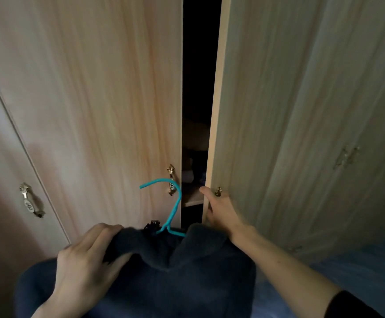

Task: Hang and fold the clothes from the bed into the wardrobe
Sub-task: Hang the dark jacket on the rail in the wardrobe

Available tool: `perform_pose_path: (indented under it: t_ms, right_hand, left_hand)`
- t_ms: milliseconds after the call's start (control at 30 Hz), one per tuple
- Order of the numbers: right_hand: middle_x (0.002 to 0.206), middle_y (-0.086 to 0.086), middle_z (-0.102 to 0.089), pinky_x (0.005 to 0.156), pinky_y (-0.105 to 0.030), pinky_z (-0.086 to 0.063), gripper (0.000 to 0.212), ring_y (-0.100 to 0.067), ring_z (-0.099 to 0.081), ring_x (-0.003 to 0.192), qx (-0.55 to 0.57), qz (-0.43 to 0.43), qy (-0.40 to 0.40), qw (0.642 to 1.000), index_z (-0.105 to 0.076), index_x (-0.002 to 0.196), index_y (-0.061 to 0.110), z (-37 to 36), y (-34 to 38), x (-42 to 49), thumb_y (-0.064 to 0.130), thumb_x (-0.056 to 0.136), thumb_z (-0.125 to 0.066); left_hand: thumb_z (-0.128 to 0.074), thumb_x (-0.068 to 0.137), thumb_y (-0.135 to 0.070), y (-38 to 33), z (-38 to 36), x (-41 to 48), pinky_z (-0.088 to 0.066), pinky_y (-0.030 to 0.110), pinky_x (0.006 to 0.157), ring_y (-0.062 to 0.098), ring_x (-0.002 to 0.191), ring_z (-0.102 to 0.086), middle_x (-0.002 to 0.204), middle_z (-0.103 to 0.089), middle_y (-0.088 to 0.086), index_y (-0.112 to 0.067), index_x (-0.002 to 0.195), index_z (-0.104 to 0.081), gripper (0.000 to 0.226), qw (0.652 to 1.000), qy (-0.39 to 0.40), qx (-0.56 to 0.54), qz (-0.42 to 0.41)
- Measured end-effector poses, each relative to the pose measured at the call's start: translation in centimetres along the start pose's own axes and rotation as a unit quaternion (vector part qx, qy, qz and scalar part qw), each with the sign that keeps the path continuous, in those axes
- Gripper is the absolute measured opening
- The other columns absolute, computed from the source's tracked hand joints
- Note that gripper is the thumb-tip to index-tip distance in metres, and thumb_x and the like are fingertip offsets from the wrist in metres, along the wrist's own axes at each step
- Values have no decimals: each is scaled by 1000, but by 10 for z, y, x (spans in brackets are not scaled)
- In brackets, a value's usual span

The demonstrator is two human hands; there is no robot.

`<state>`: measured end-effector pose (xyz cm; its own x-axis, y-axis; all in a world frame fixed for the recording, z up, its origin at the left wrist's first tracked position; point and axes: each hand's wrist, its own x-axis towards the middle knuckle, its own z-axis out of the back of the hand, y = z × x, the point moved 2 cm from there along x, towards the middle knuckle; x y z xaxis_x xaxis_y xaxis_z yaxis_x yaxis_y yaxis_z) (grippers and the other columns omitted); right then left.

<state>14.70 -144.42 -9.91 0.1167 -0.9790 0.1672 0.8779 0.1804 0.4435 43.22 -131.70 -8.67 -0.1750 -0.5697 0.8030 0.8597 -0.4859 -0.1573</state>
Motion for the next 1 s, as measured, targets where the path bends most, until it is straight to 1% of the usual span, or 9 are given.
perform_pose_path:
  t_ms: [100, 133, 200, 300, 400, 567, 767, 900, 1000]
  right_hand:
    - [146, -20, -35, 85, -12, -40, 49, -35, -46, 126, -56, 23, 1, 998, -32, 151, 23, 9, 4, -35, 19, 103, -43]
    - [145, -19, -34, 85, -15, -43, 50, -36, -48, 122, -68, 14, -14, 997, -32, 149, 27, 13, -1, -44, 20, 102, -44]
    - [145, -16, -29, 91, -36, -49, 54, -37, -48, 122, -129, -20, -38, 991, -30, 142, 41, 22, -12, -61, 19, 95, -47]
    - [162, -14, -6, 104, -50, -38, 58, -33, -5, 151, -176, -26, -69, 982, -29, 140, 43, 31, -28, -85, 20, 91, -51]
    - [164, -11, 4, 106, -52, -35, 56, -29, 11, 152, -213, -18, -89, 973, -28, 137, 43, 39, -42, -105, 21, 91, -51]
    - [165, -8, 5, 106, -48, -39, 54, -27, 11, 152, -229, -30, -86, 969, -33, 139, 37, 58, -77, -138, 20, 91, -53]
    - [163, -11, -17, 88, -44, -56, 55, -28, -14, 152, -209, -63, -122, 968, -40, 146, 29, 92, -128, -190, 16, 94, -54]
    - [165, -7, -6, 98, -39, -53, 65, -26, -23, 149, -190, -98, -155, 964, -26, 149, 34, 113, -163, -214, 26, 94, -58]
    - [165, -6, -5, 90, -34, -56, 76, -25, -40, 139, -164, -131, -188, 959, -14, 149, 39, 124, -183, -228, 31, 92, -63]
  left_hand:
    - [-38, 98, -61, -5, -2, -5, -37, 26, 63, 12, 84, -57, 88, -70, 0, -15, 99, -69, 56, 1000, -1, -19, -13]
    - [-39, 98, -60, -7, -3, -6, -37, 25, 64, 12, 84, -57, 88, -70, 1, -12, 97, -72, 58, 999, 0, -27, -19]
    - [-43, 98, -57, -15, -8, -6, -38, 23, 64, 10, 82, -56, 87, -71, 0, -8, 94, -75, 59, 998, 2, -47, -37]
    - [-46, 97, -55, -29, -14, -6, -40, 22, 65, 9, 82, -57, 88, -71, -1, -8, 93, -75, 56, 995, 11, -81, -60]
    - [-49, 96, -54, -45, -22, -3, -42, 20, 67, 9, 82, -58, 88, -70, -2, -9, 93, -75, 53, 991, 22, -105, -80]
    - [-44, 99, -56, -84, -37, 8, -44, 22, 69, 9, 80, -58, 86, -70, 1, -7, 90, -75, 58, 983, 27, -143, -114]
    - [-49, 97, -53, -133, -65, 20, -44, 21, 74, 9, 85, -61, 92, -70, -1, -9, 95, -75, 51, 968, 47, -186, -160]
    - [-51, 95, -50, -167, -92, 24, -47, 24, 74, 10, 87, -62, 94, -70, 1, -9, 96, -75, 47, 957, 65, -207, -194]
    - [-59, 88, -44, -188, -111, 27, -47, 25, 75, 11, 88, -62, 95, -71, 3, -7, 95, -75, 41, 953, 69, -205, -211]
